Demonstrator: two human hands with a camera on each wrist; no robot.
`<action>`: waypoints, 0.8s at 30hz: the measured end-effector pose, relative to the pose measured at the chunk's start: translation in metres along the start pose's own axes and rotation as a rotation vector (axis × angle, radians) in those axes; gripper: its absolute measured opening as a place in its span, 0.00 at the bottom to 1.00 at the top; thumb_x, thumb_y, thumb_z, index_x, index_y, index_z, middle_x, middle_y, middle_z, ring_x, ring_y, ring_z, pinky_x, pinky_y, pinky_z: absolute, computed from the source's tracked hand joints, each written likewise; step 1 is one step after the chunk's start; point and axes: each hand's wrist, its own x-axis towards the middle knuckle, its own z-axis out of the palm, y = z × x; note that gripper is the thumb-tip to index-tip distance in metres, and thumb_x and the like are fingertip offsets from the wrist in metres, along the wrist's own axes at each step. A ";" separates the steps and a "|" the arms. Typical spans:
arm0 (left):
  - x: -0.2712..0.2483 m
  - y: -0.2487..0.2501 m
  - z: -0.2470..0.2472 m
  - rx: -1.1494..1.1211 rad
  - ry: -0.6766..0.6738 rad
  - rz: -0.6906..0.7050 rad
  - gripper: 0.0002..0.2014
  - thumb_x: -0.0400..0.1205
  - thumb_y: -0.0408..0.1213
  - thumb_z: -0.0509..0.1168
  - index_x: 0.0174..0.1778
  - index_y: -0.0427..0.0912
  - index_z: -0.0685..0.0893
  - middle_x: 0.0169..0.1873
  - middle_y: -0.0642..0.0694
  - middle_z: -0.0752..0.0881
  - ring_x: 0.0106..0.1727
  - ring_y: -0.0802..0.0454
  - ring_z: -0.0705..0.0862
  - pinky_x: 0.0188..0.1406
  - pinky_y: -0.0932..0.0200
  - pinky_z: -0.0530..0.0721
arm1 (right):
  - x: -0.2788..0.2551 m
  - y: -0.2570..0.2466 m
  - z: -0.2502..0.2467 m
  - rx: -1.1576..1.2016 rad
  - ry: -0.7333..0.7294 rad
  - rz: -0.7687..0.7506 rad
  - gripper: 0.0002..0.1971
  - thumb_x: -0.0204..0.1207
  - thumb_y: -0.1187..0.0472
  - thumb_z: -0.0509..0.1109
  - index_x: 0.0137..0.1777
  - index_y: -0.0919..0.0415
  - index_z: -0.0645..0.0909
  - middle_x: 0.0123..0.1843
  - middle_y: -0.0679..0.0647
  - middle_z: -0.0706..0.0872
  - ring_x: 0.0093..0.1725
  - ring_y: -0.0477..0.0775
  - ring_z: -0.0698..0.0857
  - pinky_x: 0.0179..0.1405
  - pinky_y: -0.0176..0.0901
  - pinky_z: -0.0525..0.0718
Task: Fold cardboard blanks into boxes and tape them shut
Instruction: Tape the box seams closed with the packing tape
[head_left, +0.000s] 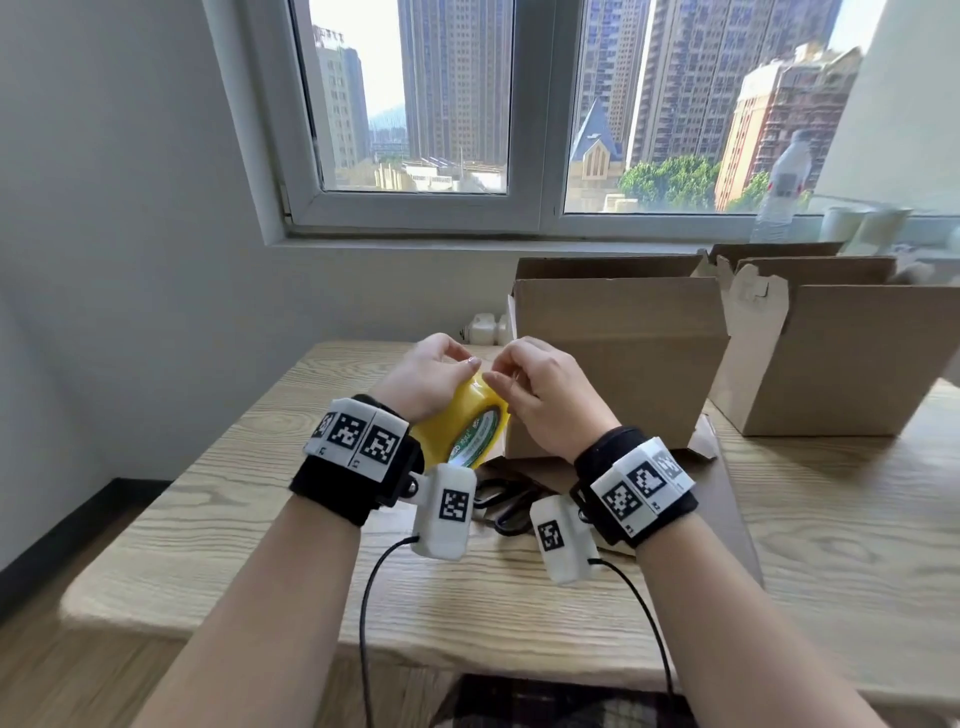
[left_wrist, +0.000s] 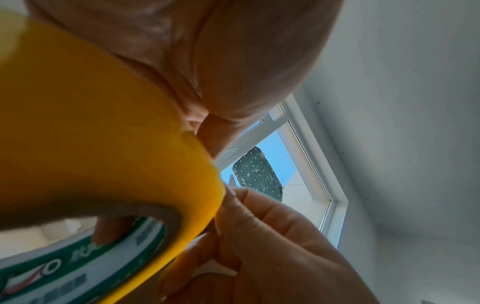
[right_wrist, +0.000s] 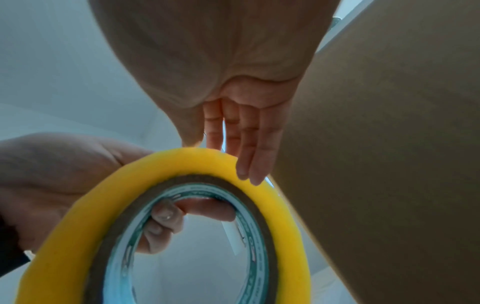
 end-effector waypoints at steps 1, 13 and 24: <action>-0.002 0.001 0.000 0.022 0.007 0.005 0.10 0.87 0.43 0.63 0.59 0.42 0.80 0.52 0.43 0.80 0.55 0.47 0.79 0.52 0.57 0.75 | -0.001 -0.001 0.000 -0.012 -0.006 -0.002 0.08 0.83 0.56 0.69 0.45 0.59 0.80 0.43 0.48 0.79 0.40 0.50 0.77 0.44 0.46 0.77; -0.014 0.000 -0.005 0.263 0.121 0.048 0.09 0.88 0.45 0.59 0.54 0.45 0.80 0.52 0.43 0.84 0.55 0.44 0.80 0.50 0.56 0.74 | 0.001 -0.026 0.000 -0.315 -0.155 -0.121 0.10 0.88 0.54 0.55 0.51 0.58 0.74 0.49 0.57 0.84 0.44 0.67 0.83 0.40 0.57 0.80; -0.010 -0.018 -0.001 0.317 0.092 0.062 0.11 0.90 0.42 0.53 0.47 0.45 0.77 0.53 0.37 0.85 0.56 0.39 0.81 0.47 0.53 0.72 | -0.008 -0.028 0.011 -0.370 -0.221 -0.167 0.11 0.90 0.52 0.54 0.54 0.55 0.74 0.43 0.60 0.85 0.42 0.68 0.82 0.34 0.50 0.64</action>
